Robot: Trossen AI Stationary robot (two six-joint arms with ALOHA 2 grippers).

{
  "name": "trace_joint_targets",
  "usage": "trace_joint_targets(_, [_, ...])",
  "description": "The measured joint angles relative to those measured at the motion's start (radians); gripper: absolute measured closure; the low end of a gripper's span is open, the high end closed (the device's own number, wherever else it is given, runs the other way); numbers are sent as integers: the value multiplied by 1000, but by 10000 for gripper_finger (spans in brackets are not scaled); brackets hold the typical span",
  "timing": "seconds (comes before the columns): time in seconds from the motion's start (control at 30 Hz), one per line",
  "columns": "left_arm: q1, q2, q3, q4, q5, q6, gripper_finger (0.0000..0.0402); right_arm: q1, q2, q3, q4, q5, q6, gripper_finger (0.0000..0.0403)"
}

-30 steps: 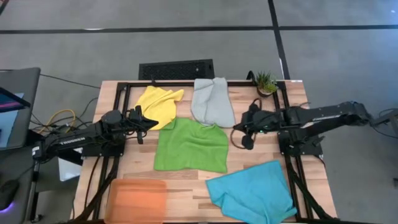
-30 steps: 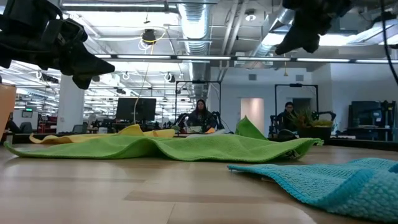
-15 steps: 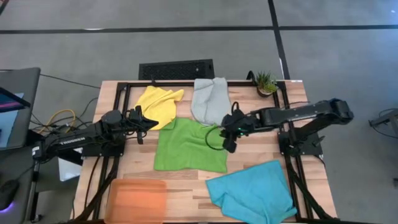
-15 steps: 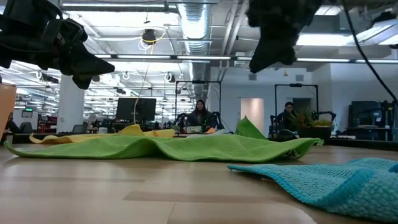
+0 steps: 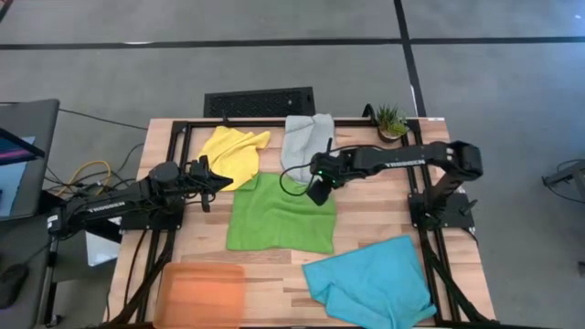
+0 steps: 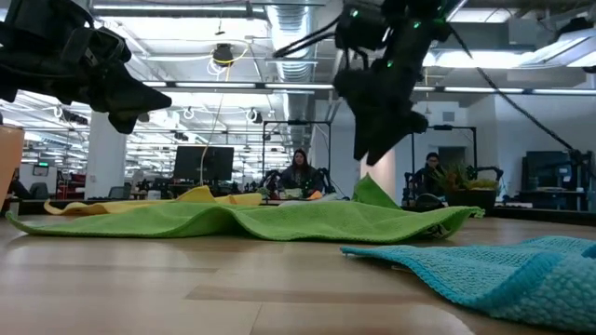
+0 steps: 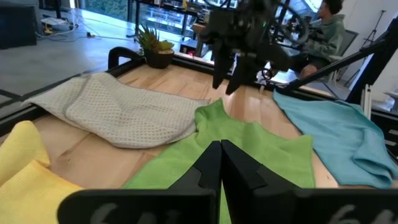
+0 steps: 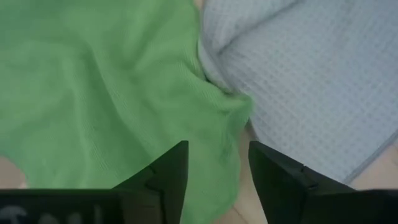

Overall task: Fold microfiber towels
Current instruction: Fold the green towel

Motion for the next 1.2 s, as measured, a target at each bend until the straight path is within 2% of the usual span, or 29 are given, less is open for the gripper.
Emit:
trace_joint_targets(0.37, [-1, 0, 0, 0, -1, 2, 401, 10, 83, 0, 2, -5, -56, 222])
trace_joint_targets(0.53, [-1, 0, 0, -1, -1, -1, 401, 10, 112, 0, 12, 33, -56, 234])
trace_joint_targets(0.67, [-1, 0, 0, -3, -2, -3, 401, 12, 114, 0, 16, 79, -57, 270])
trace_joint_targets(0.87, [-1, 0, 0, -3, -4, -5, 401, 14, 109, 0, 14, 93, -91, 382])
trace_joint_targets(1.1, [-1, 0, 0, -3, -8, -8, 401, 28, 109, 0, 16, 95, -125, 394])
trace_joint_targets(1.2, [-5, 0, 0, -3, -46, -3, 401, 35, 100, -1, 14, 95, -136, 395])
